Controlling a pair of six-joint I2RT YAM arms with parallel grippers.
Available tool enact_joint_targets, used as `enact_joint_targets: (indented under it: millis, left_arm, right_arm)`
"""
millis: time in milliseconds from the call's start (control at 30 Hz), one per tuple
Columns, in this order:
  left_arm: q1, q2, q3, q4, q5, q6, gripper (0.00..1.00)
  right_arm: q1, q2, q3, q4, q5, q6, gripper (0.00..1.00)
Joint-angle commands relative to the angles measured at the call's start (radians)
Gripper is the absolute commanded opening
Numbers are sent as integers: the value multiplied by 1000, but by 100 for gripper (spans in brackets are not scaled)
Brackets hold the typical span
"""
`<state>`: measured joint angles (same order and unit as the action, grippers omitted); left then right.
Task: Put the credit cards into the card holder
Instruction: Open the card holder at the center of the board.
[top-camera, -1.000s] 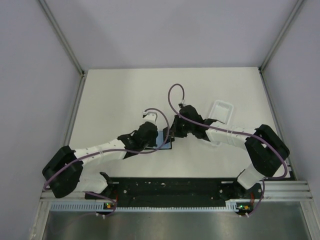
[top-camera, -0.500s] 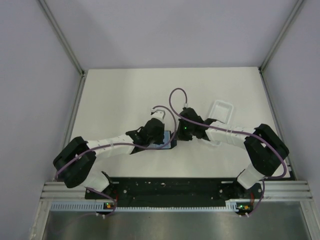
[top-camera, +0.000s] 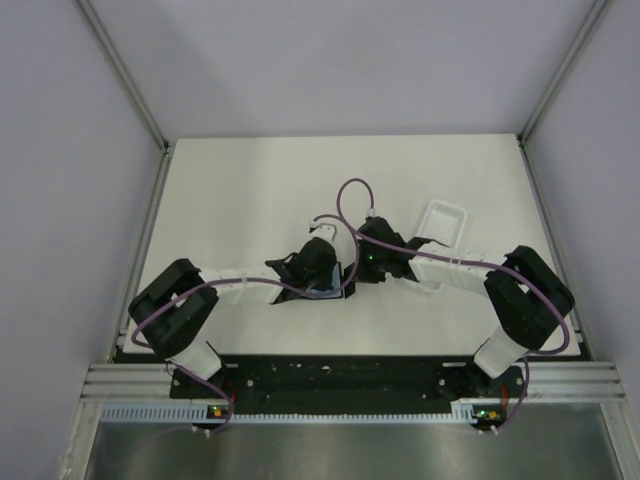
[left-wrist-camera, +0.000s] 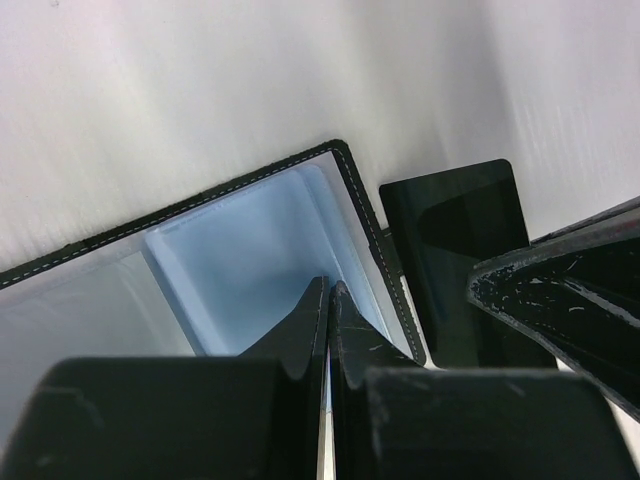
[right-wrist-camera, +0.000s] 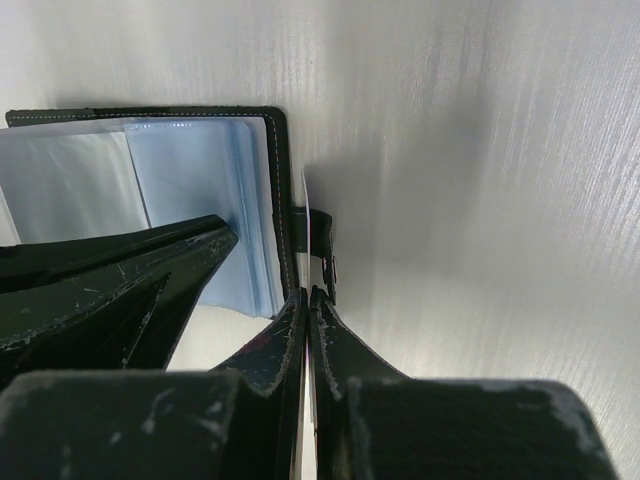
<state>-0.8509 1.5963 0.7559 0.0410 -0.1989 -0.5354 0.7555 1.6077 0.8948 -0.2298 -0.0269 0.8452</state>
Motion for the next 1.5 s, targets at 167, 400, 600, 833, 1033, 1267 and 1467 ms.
enact_joint_targets:
  millis: [167, 400, 600, 833, 1033, 1267, 1467]
  left_arm:
    - [16, -39, -61, -36, -51, -31, 0]
    - [56, -119, -145, -90, -66, -46, 0]
    - [65, -183, -187, -131, -99, -57, 0]
    - [65, -275, -217, -158, -100, -64, 0]
    - [67, -277, -213, -161, -106, -57, 0]
    - [69, -248, -207, -144, -91, -63, 0]
    - [69, -240, -202, -139, -86, -63, 0]
  right_arm:
    - [-15, 18, -4, -20, 53, -11, 0]
    - [-25, 18, -14, -32, 65, 0, 0]
    - [-28, 14, -14, -40, 73, 2, 0]
    - [-30, -3, -7, -46, 74, -1, 0]
    - [-30, -110, -42, 52, 42, -37, 0]
    - [-28, -233, -80, 167, -22, -51, 0]
    - [-12, -180, -88, 305, -149, 18, 0]
